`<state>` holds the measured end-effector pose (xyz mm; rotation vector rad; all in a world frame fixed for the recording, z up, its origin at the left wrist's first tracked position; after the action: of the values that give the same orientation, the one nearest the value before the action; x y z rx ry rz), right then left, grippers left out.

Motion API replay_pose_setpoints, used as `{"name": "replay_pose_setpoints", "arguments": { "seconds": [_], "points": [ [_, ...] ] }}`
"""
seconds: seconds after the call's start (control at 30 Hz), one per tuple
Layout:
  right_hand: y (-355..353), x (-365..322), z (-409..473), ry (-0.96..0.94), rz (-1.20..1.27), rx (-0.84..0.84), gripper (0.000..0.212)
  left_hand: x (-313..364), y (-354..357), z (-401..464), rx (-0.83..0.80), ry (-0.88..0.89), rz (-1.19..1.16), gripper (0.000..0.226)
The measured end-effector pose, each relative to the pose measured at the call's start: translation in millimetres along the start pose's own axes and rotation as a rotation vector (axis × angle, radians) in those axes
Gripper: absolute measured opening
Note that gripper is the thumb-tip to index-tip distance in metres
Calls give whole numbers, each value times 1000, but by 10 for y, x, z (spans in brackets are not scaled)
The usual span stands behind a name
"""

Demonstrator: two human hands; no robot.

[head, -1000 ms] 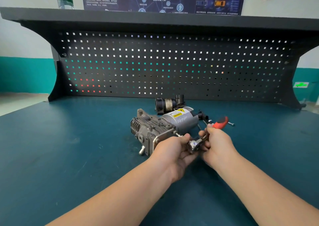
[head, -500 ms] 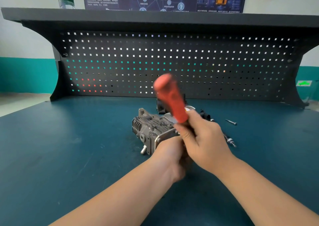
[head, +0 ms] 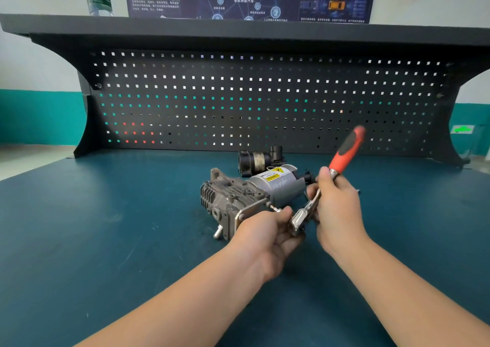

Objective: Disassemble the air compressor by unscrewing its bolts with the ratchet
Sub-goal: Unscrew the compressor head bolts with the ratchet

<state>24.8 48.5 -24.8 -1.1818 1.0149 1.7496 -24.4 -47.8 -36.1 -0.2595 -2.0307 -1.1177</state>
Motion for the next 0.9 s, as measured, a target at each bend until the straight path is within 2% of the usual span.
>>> {"name": "replay_pose_setpoints", "arguments": {
  "seconds": [0.07,0.13,0.2,0.27,0.3,0.37,0.43,0.53,0.57,0.63,0.67,0.73,0.77,0.8,0.87,0.9],
  "points": [
    [-8,71,35,260,145,36,24,-1,-9,15,19,0,10,6],
    [-10,127,28,423,237,56,24,-13,-11,17,35,2,14,6],
    [-6,158,16,482,284,53,26,-17,-22,33,43,2,23,5],
    [1,143,13,462,298,41,26,-17,-20,31,35,5,24,4],
    [5,125,16,405,277,34,26,-21,-14,23,26,3,28,3],
    [5,59,5,169,127,13,27,-22,-14,27,15,7,35,3],
    [11,-32,-66,-167,-59,-41,27,-16,-13,22,0,15,10,6],
    [34,-141,-261,-642,-262,-236,20,-46,36,28,-28,40,-17,11],
    [44,-167,-322,-789,-364,-301,16,-53,30,28,-72,29,-54,13],
    [77,-199,-424,-1087,-575,-366,17,-44,59,-48,-281,46,-223,19],
    [93,-193,-450,-1202,-636,-374,22,34,29,-103,-243,145,-222,25],
    [104,-190,-454,-1236,-649,-367,27,-32,18,-93,-231,29,-96,43],
    [95,-188,-440,-1174,-621,-361,28,-58,-26,17,-225,-10,-120,41],
    [77,-178,-417,-1084,-574,-356,26,-16,-30,26,-200,50,-142,34],
    [44,-152,-359,-876,-456,-321,15,5,10,4,-196,19,-61,23],
    [37,-133,-325,-779,-399,-281,18,11,-20,39,-178,3,-7,20]
  ]
}}
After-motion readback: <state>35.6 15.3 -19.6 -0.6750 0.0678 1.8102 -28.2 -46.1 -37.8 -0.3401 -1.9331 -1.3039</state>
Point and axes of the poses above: each hand's wrist, its own z-axis towards the middle knuckle, its own y-axis out of the palm, x = y × z, the point moved 1 cm from there along z, towards the middle knuckle, and after that the axes turned 4 degrees about -z, right-handed, at the moved point
